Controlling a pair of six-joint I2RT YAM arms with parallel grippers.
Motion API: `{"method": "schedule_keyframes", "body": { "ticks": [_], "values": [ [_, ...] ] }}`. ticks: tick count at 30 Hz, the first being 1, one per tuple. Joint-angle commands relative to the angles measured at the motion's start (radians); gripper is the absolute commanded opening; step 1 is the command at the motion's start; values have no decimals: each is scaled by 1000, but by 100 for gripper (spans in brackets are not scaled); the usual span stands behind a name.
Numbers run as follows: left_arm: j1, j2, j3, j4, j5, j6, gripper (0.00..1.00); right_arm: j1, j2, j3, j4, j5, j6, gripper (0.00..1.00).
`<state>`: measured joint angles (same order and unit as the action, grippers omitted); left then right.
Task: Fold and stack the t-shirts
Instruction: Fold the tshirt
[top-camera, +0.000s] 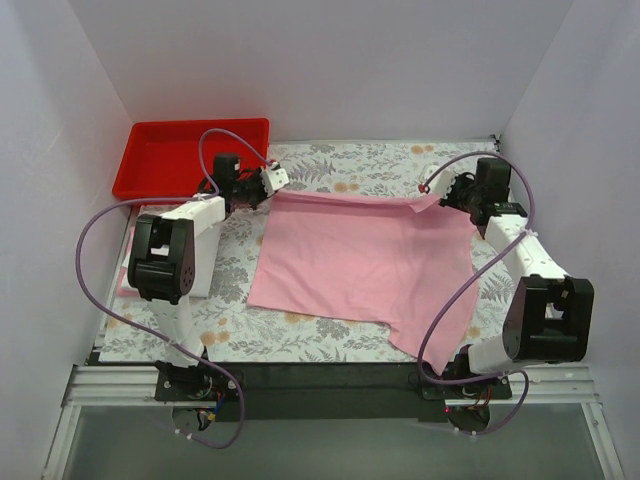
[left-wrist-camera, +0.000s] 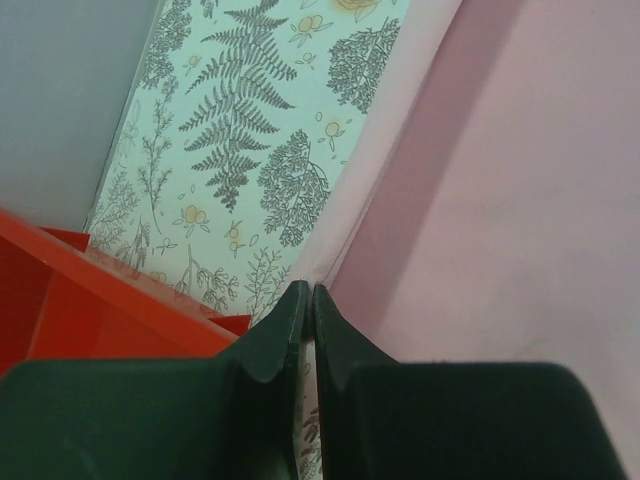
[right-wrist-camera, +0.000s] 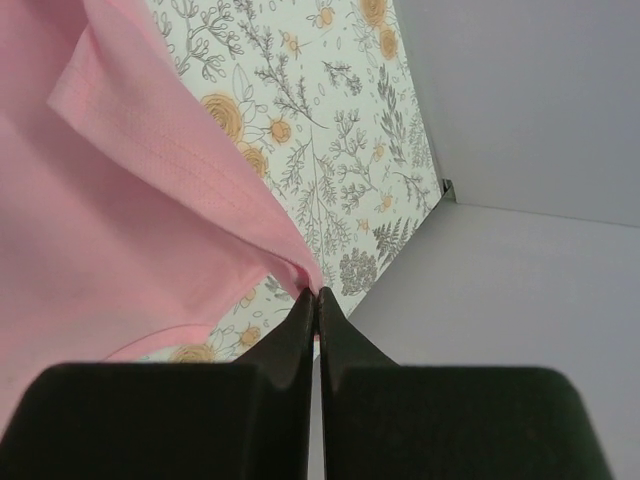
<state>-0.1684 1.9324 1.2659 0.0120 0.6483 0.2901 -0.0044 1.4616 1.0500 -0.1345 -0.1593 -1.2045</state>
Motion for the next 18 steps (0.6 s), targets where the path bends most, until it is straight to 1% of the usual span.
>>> {"method": "schedule_keyframes", "body": {
  "ticks": [1,6,13,18],
  "values": [
    [10,-76,-28,-53,31,89,0,3,-59,-41,-42,-3,10,1],
    [10,-95,-56,-102,44,165,0,32,-96,-119,-65,-2,3,1],
    [1,-84,-99,-126,4,196,0,41,-84,-186,-70,4,0,1],
    [-11,-76,-122,-133,-16,199,0,41,-49,-193,-70,14,3,1]
  ]
}}
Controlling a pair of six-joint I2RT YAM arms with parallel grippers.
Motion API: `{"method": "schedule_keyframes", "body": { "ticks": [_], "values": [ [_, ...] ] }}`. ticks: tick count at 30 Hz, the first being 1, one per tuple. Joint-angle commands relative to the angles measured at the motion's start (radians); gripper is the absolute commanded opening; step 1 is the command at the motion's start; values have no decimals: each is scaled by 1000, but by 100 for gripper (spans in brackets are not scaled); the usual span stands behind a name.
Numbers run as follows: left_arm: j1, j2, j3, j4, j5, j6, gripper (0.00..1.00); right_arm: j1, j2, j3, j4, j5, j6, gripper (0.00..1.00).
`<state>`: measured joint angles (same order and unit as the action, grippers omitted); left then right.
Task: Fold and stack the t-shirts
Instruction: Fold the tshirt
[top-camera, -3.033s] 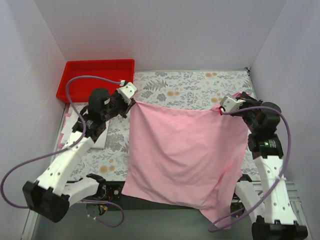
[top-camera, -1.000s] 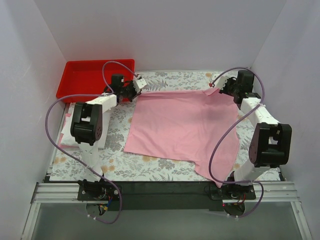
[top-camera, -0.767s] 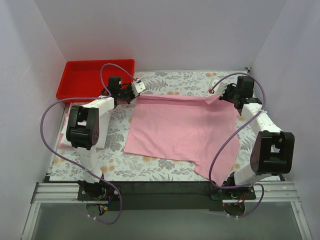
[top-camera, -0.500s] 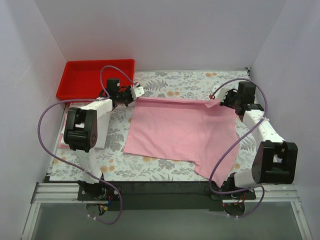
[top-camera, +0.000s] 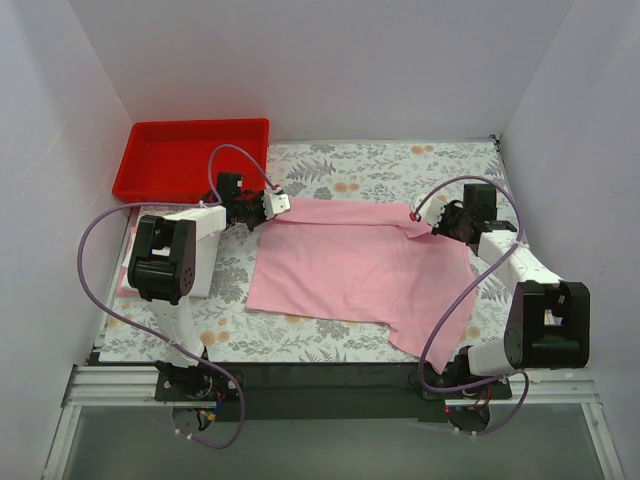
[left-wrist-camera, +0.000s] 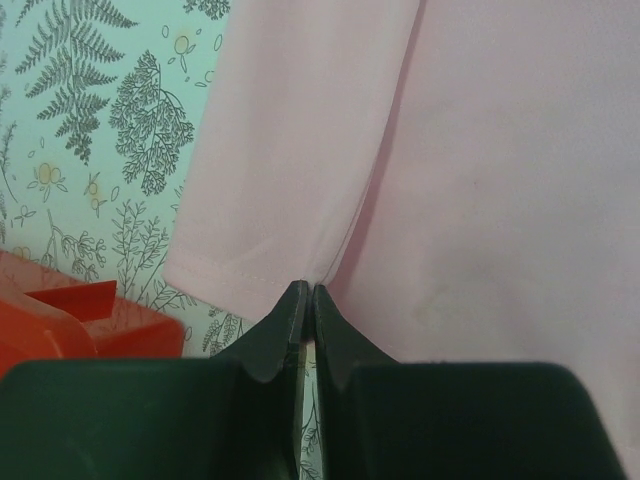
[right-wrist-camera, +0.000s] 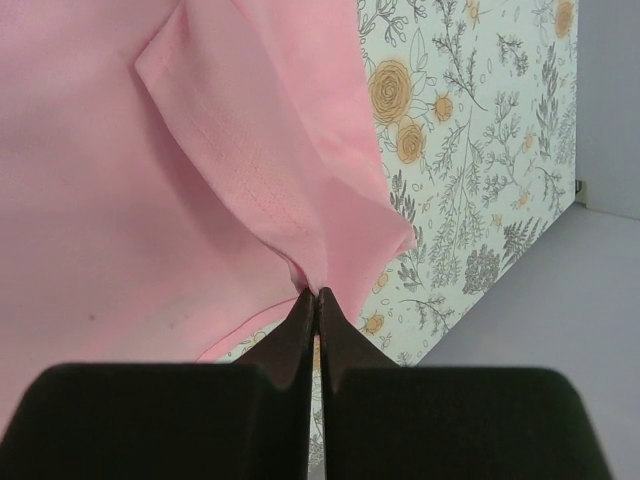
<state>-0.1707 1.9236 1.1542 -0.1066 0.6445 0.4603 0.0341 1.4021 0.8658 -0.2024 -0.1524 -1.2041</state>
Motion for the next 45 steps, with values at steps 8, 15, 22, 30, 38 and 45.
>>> {"method": "schedule_keyframes", "body": {
  "ticks": [8,15,22,30,38,45],
  "values": [
    [-18,-48,5,-22,-35,15,0,13,5,19,-31,-7,24,1],
    [-16,-67,45,-42,-17,5,0,13,-15,52,-109,-19,41,1],
    [-15,-75,52,-56,-25,27,0,12,-61,47,-169,-38,64,1],
    [-15,-81,50,-68,-20,37,0,12,-52,3,-173,-16,61,1],
    [-9,-87,65,-79,-16,38,0,12,-81,36,-180,-30,74,1],
    [7,-74,88,-79,-5,15,0,10,-101,21,-181,-33,75,1]
  ]
}}
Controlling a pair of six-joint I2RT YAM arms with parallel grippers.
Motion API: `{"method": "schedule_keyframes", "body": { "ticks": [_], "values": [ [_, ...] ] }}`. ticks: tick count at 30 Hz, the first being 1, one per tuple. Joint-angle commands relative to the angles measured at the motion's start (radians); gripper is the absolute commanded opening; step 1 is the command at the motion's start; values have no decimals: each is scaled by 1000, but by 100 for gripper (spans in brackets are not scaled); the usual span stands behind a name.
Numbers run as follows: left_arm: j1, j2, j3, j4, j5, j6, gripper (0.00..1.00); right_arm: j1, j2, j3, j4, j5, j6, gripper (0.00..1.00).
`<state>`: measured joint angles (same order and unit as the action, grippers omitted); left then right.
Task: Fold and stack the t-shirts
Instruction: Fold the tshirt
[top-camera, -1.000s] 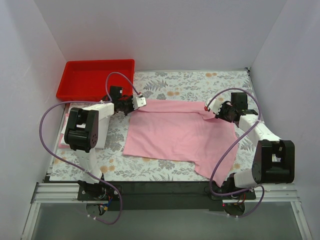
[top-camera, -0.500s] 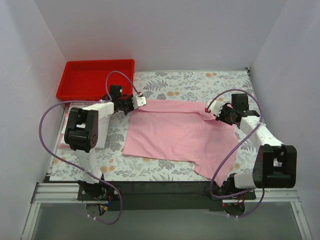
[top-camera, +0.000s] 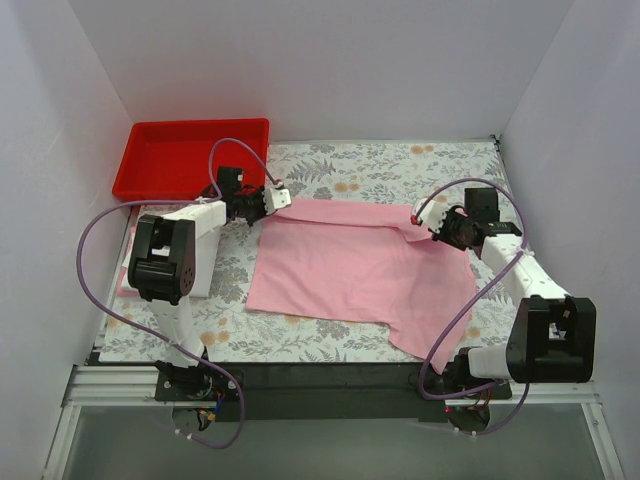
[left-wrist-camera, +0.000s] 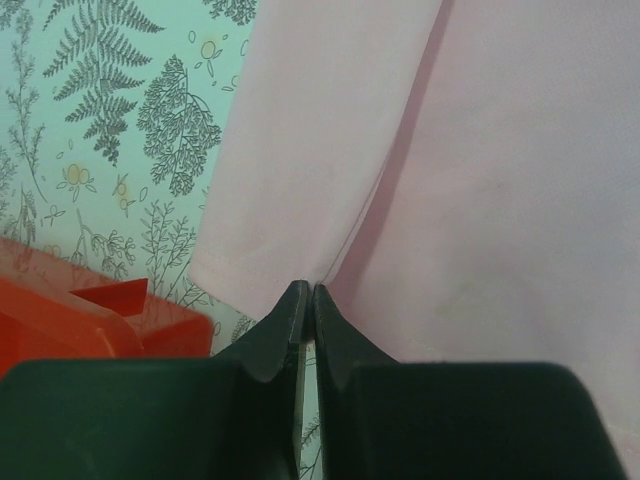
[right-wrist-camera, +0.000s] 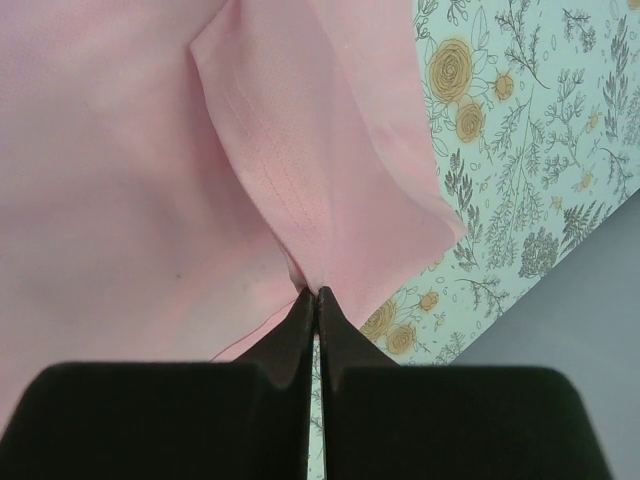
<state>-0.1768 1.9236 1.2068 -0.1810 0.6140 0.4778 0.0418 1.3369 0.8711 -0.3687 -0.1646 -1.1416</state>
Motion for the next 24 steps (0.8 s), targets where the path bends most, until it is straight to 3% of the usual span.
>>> {"method": "schedule_keyframes", "body": {
  "ticks": [1,16,18,19,21,22,24],
  "values": [
    [13,-75,36,-6,27,-4,0,3,-41,13,-16,-27,16,1],
    [16,-71,11,-44,41,45,0,4,-44,-60,-56,-41,-20,1],
    [16,-80,11,-60,46,54,5,6,-35,-66,-73,-27,-24,13],
    [16,-86,13,-72,50,56,8,4,-33,-63,-84,-23,-23,34],
    [16,-98,25,-141,62,59,15,-3,-44,-38,-126,-35,-23,51],
    [16,-109,45,-203,64,62,20,-16,-48,-21,-142,-47,-23,68],
    [19,-120,62,-241,62,38,23,-33,-58,17,-185,-98,-17,73]
  ]
}}
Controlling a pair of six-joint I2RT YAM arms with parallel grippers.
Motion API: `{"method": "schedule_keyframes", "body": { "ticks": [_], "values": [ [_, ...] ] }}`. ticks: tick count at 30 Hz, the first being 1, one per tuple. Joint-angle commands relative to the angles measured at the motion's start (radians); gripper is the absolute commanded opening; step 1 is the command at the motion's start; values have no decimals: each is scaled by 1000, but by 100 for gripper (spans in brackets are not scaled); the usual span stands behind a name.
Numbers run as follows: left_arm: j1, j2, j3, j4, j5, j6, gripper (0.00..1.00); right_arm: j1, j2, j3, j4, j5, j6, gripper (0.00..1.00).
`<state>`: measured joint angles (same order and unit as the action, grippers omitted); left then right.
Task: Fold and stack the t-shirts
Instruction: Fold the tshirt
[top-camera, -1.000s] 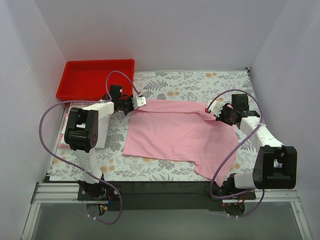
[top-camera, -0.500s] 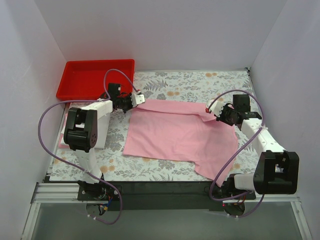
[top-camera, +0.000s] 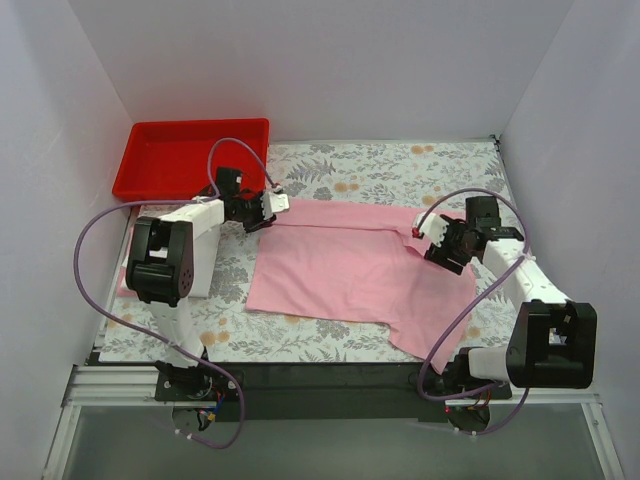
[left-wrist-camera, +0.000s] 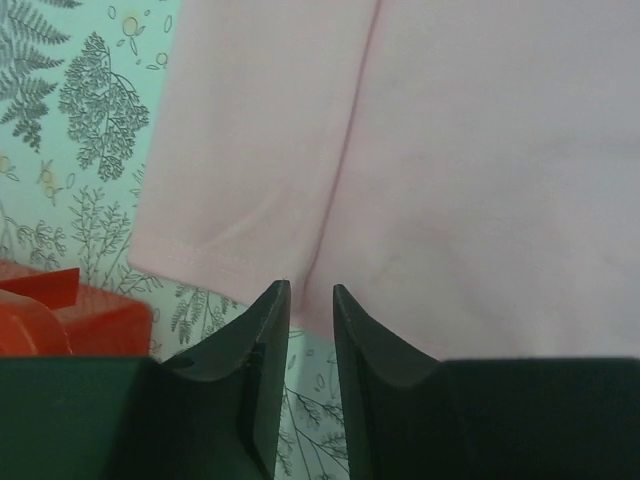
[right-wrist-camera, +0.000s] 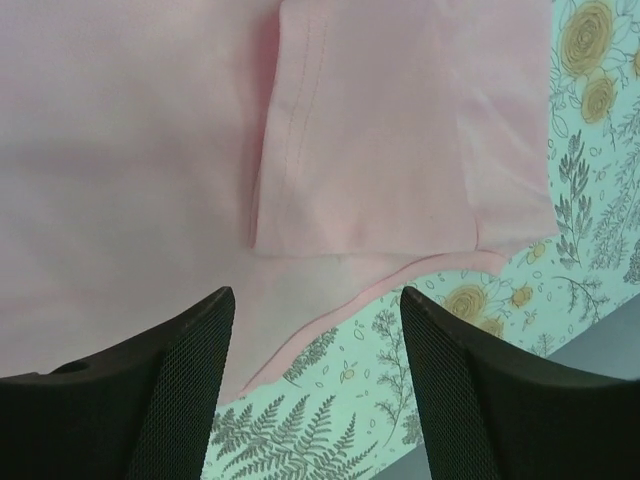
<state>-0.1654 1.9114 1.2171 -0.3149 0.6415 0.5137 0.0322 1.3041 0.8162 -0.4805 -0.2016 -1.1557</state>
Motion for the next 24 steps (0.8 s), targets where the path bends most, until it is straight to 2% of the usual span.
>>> {"method": "schedule_keyframes", "body": {
  "ticks": [1,3,4,8,14,18,24],
  "values": [
    [10,-120,61,-119,38,-33,25,-52,-20,125,-104,-74,8,74],
    [12,-127,71,-110,40,-90,27,-72,21,185,-122,-107,63,75],
    [12,-124,82,-96,46,-169,28,-83,46,240,-138,-116,88,73],
    [-18,-98,153,-93,93,-386,30,-83,232,382,-158,-151,229,56],
    [-91,15,214,-46,-45,-688,32,-83,484,570,-164,-116,402,44],
    [-95,72,256,-30,-109,-802,32,-83,583,612,-161,-33,442,39],
    [-144,109,226,-13,-261,-853,32,-83,684,603,-119,103,429,39]
  ]
}}
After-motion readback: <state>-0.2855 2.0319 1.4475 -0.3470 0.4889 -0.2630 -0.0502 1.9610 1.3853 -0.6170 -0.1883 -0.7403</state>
